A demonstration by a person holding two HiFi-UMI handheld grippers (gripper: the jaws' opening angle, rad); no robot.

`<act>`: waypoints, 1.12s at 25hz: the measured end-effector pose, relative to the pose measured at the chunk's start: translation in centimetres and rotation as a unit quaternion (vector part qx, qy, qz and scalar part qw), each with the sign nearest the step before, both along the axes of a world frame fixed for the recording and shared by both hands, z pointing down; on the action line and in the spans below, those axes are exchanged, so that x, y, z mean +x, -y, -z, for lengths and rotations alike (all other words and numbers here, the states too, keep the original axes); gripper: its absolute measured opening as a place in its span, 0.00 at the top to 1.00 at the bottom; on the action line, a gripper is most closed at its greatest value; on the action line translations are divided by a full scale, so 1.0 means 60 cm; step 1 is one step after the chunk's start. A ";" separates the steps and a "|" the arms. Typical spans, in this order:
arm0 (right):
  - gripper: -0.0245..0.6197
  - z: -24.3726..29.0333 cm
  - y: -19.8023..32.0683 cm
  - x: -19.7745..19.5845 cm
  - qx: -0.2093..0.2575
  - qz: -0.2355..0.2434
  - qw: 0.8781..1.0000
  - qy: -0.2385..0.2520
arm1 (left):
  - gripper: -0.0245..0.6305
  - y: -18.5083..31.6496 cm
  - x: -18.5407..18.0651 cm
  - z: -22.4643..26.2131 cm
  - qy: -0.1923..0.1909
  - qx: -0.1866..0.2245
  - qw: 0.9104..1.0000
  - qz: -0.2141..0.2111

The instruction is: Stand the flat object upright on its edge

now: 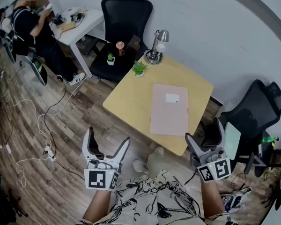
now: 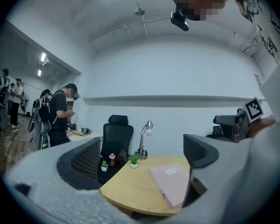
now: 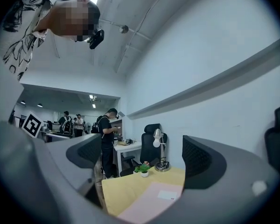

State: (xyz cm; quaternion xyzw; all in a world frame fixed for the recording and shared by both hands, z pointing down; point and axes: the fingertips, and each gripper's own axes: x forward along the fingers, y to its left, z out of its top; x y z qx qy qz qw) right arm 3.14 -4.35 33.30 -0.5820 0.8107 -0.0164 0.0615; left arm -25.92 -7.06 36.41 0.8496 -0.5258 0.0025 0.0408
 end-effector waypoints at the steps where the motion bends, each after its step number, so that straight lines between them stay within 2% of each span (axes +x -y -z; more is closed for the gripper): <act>1: 0.13 -0.003 0.004 0.001 -0.001 -0.002 1.000 0.000 | 0.13 0.005 0.003 -0.003 0.001 -0.001 1.000 -0.003; 7: 0.13 -0.010 0.035 0.007 0.001 -0.007 1.000 -0.003 | 0.13 0.035 0.002 -0.009 0.008 -0.001 1.000 -0.002; 13: 0.13 -0.009 0.102 0.031 0.007 -0.018 1.000 0.009 | 0.13 0.101 0.025 -0.007 0.012 -0.005 1.000 -0.009; 20: 0.13 -0.031 0.173 0.078 -0.006 -0.053 0.998 0.017 | 0.13 0.187 0.071 -0.028 0.019 -0.025 0.999 -0.040; 28: 0.13 -0.061 0.235 0.141 -0.027 -0.091 0.995 -0.013 | 0.13 0.284 0.142 -0.075 0.034 -0.055 0.994 -0.088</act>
